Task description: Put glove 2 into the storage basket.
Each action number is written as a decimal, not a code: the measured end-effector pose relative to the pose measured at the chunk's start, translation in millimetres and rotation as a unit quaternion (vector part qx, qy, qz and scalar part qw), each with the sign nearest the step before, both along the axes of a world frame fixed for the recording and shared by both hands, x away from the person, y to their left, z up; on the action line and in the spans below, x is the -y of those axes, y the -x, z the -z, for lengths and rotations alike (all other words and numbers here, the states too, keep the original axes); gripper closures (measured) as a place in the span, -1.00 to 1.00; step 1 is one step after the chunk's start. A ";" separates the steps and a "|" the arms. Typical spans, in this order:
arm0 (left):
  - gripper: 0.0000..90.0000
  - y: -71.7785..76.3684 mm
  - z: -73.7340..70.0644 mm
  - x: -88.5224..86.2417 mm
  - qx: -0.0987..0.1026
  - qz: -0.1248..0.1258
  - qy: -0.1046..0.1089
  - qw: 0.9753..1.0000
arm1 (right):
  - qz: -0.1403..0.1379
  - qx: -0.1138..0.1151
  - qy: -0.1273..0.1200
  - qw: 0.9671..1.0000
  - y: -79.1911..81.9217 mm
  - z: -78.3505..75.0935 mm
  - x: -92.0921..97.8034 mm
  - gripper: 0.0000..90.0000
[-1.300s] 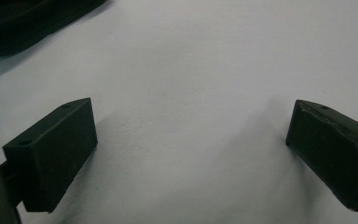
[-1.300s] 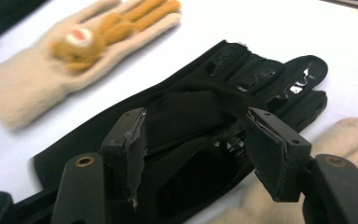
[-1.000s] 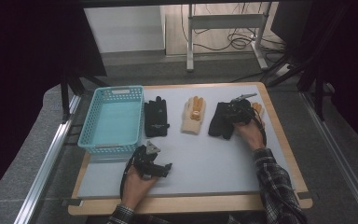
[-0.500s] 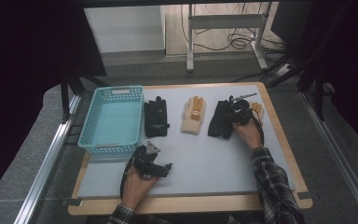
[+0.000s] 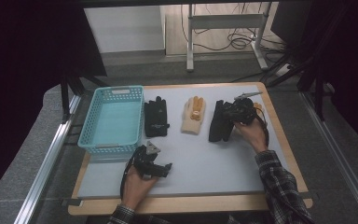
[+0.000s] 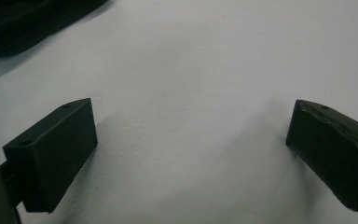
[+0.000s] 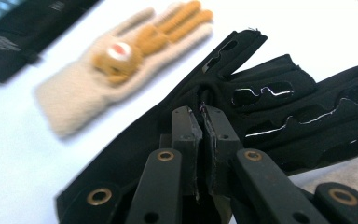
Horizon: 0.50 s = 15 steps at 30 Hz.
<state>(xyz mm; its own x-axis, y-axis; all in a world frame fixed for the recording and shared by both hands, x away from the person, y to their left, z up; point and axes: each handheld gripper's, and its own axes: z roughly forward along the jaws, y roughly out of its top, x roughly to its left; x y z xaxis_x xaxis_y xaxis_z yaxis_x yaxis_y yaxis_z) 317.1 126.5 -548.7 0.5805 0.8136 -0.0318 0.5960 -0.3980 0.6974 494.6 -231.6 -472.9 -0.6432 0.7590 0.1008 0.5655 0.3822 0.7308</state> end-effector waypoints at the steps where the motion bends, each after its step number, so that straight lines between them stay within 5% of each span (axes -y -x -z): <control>1: -0.95 0.0 0.0 0.0 0.000 0.000 0.000 1.000 | -0.003 0.003 -0.002 1.000 3.5 -3.7 -0.1 0.85; 15: -0.95 0.0 -0.1 -0.1 0.000 0.000 -0.001 1.000 | -0.066 0.009 -0.040 0.997 78.8 -33.0 -26.7 0.84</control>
